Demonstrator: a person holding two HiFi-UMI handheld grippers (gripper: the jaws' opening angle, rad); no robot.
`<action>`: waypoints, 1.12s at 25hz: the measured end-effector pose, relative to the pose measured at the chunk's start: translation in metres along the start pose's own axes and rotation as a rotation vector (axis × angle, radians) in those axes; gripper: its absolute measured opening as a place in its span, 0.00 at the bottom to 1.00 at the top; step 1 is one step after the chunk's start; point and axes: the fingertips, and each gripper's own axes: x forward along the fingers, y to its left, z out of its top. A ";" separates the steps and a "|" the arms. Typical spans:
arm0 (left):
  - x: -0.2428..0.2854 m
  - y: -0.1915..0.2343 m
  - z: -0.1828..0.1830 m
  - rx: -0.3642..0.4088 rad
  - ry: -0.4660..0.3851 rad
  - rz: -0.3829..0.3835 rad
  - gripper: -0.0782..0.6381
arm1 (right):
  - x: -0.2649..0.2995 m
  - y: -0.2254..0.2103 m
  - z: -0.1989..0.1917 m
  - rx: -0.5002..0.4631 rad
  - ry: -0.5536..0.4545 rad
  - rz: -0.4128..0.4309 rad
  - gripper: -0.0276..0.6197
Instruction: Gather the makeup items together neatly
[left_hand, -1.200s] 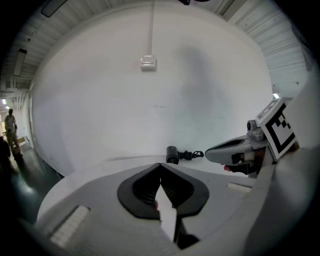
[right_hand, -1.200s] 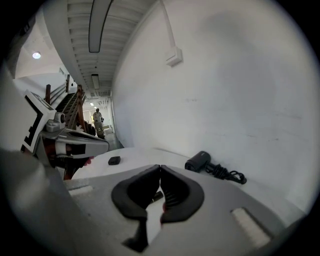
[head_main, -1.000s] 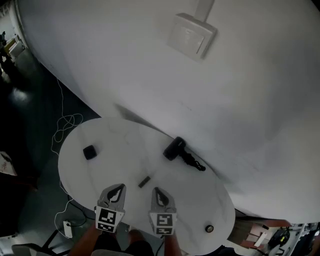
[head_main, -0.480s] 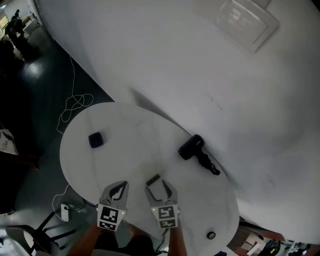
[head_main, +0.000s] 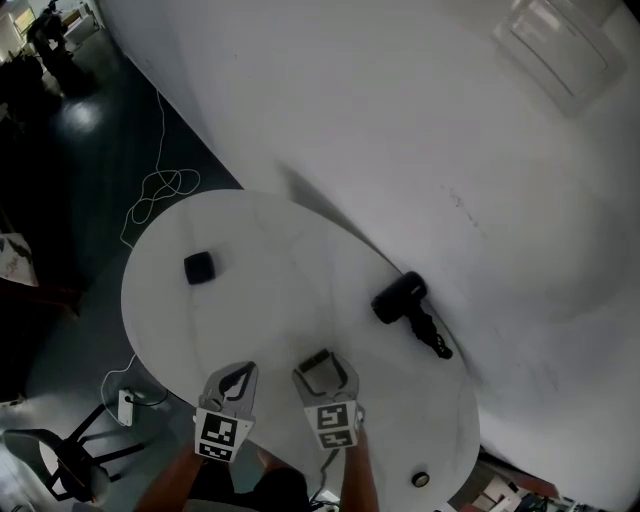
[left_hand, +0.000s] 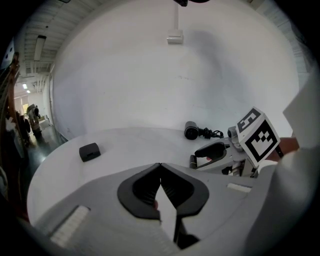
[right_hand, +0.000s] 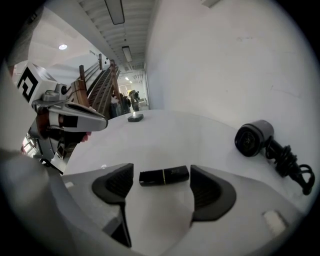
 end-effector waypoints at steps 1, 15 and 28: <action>0.000 0.001 -0.001 -0.002 0.001 0.003 0.12 | 0.002 0.000 -0.002 -0.002 0.005 0.003 0.58; -0.005 0.013 -0.009 -0.020 0.005 0.026 0.12 | 0.010 0.000 -0.008 -0.075 0.049 -0.007 0.58; -0.012 0.016 -0.001 -0.007 -0.014 0.019 0.12 | 0.000 0.002 -0.004 -0.061 0.048 -0.028 0.56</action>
